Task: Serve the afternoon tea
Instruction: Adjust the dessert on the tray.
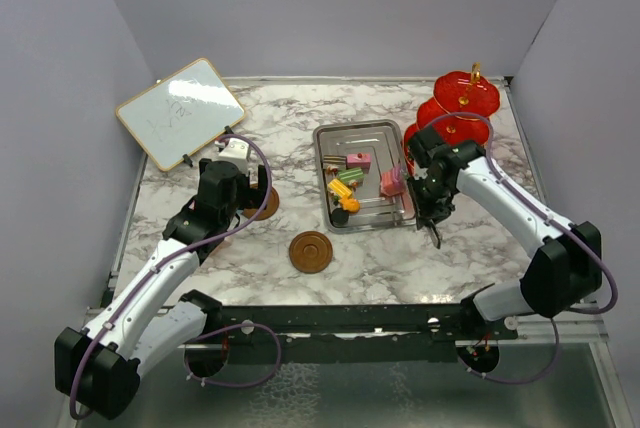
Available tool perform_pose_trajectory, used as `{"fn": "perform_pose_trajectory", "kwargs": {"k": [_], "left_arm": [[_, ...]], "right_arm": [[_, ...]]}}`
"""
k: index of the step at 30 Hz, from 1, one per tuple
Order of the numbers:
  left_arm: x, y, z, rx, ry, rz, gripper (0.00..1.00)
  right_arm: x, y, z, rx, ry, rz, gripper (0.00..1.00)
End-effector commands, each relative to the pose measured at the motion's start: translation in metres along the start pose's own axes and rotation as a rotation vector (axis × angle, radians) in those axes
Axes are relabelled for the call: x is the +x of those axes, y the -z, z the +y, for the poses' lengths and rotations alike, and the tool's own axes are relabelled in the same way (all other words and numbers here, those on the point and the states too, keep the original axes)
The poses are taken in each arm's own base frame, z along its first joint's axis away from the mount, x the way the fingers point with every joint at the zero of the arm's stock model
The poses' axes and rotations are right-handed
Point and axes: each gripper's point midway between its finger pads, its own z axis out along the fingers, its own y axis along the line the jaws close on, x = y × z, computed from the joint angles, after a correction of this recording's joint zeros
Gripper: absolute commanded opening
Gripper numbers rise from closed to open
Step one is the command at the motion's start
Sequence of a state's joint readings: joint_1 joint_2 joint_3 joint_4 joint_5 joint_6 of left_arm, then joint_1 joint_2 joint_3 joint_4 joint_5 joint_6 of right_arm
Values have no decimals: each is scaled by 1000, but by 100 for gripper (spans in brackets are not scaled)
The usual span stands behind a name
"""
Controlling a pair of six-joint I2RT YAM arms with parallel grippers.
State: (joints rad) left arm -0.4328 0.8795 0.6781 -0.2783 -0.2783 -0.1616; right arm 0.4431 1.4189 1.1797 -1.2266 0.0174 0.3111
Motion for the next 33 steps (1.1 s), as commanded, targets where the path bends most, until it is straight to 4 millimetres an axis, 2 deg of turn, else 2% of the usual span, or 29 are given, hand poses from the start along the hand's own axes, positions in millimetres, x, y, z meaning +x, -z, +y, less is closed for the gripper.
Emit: {"fn": "perform_pose_trajectory", "kwargs": {"k": [1,7,16,18,22,29,33], "left_arm": [[-7,2,-2,16,6,-17,99],[-7,1,-4,24,7,-14,99],[-6,1,-5,30,6,-8,99],[-6,1,-5,32,5,-7,99],[-6,0,-5,29,4,-5,99],[-5,1,-4,22,4,-1,99],[-5,1,-2,14,2,1,99]], "right_arm": [[6,6,-10,143,17,46,15],[1,16,-18,244,20,28,15],[1,28,-16,240,19,3,14],[4,30,-1,152,31,23,14],[-10,42,34,-48,28,-55,14],[-12,57,94,-412,57,-97,14],[-3,42,101,-457,62,-56,14]]}}
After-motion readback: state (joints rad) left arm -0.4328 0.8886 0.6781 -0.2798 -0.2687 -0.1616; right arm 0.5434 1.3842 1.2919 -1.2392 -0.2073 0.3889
